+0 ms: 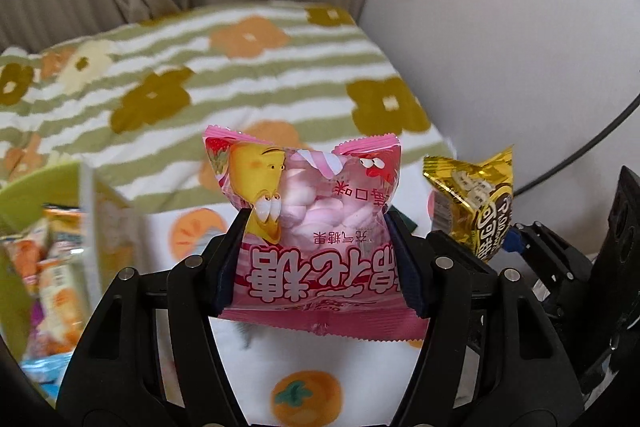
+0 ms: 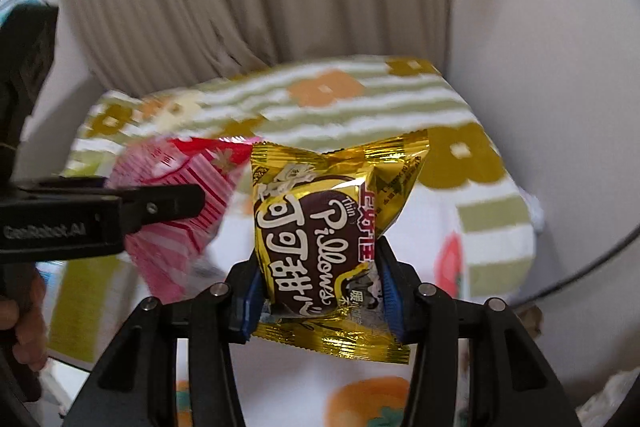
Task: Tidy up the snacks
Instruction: 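Carry both bags into the green box and open both grippers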
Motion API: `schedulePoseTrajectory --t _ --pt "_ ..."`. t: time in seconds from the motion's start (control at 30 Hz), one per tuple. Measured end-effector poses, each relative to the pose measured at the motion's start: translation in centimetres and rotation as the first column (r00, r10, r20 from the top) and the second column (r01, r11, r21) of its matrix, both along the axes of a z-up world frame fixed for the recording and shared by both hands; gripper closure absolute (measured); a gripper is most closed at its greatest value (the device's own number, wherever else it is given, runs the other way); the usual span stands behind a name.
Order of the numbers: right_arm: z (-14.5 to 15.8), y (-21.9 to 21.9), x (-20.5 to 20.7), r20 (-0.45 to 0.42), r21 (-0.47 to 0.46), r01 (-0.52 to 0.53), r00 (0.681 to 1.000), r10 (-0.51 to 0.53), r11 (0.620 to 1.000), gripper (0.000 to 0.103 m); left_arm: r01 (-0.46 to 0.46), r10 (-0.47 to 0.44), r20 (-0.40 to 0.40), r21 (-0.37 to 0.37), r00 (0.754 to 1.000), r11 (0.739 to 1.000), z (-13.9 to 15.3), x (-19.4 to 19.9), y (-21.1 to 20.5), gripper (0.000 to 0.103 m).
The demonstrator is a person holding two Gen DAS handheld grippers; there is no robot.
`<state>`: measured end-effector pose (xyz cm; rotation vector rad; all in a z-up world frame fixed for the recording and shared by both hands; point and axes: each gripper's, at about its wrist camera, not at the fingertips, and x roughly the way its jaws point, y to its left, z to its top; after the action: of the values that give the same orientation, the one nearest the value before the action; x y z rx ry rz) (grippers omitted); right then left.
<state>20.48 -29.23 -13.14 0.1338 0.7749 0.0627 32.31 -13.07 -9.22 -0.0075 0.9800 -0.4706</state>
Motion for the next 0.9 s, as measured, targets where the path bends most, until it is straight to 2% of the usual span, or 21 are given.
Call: schedulePoseTrajectory --t 0.2,0.3,0.43,0.53,0.67,0.77,0.9 --pt "3.9 6.6 -0.6 0.072 0.003 -0.150 0.986 0.149 0.989 0.058 -0.125 0.125 0.074 -0.008 0.989 0.992 3.7 -2.1 8.8 0.041" --pt "5.3 10.7 -0.4 0.087 0.030 -0.227 0.971 0.223 0.974 0.058 -0.193 0.194 0.096 -0.013 0.976 0.981 4.9 -3.0 13.6 0.041" --pt "6.5 16.2 0.2 0.101 0.059 -0.313 0.947 0.306 0.948 0.058 -0.301 0.300 0.121 -0.005 0.946 0.953 5.6 -4.0 20.8 0.041" --pt "7.0 19.7 0.7 0.106 0.074 -0.353 0.933 0.345 0.933 0.058 -0.362 0.359 0.117 0.010 0.926 0.932 4.8 -4.1 25.8 0.041" --pt "6.6 24.3 2.1 0.088 0.065 -0.379 0.924 0.373 0.923 0.058 -0.397 0.391 0.110 0.041 0.914 0.917 3.1 -3.3 30.3 0.041" --pt "5.7 26.9 3.8 0.054 0.096 -0.379 0.925 0.375 0.920 0.058 -0.393 0.387 0.090 0.071 0.918 0.917 1.3 -1.4 32.5 0.041" --pt "4.9 29.3 5.7 0.024 0.093 -0.367 0.930 0.366 0.926 0.058 -0.345 0.343 0.039 0.069 0.939 0.936 -1.0 1.5 33.8 0.041"
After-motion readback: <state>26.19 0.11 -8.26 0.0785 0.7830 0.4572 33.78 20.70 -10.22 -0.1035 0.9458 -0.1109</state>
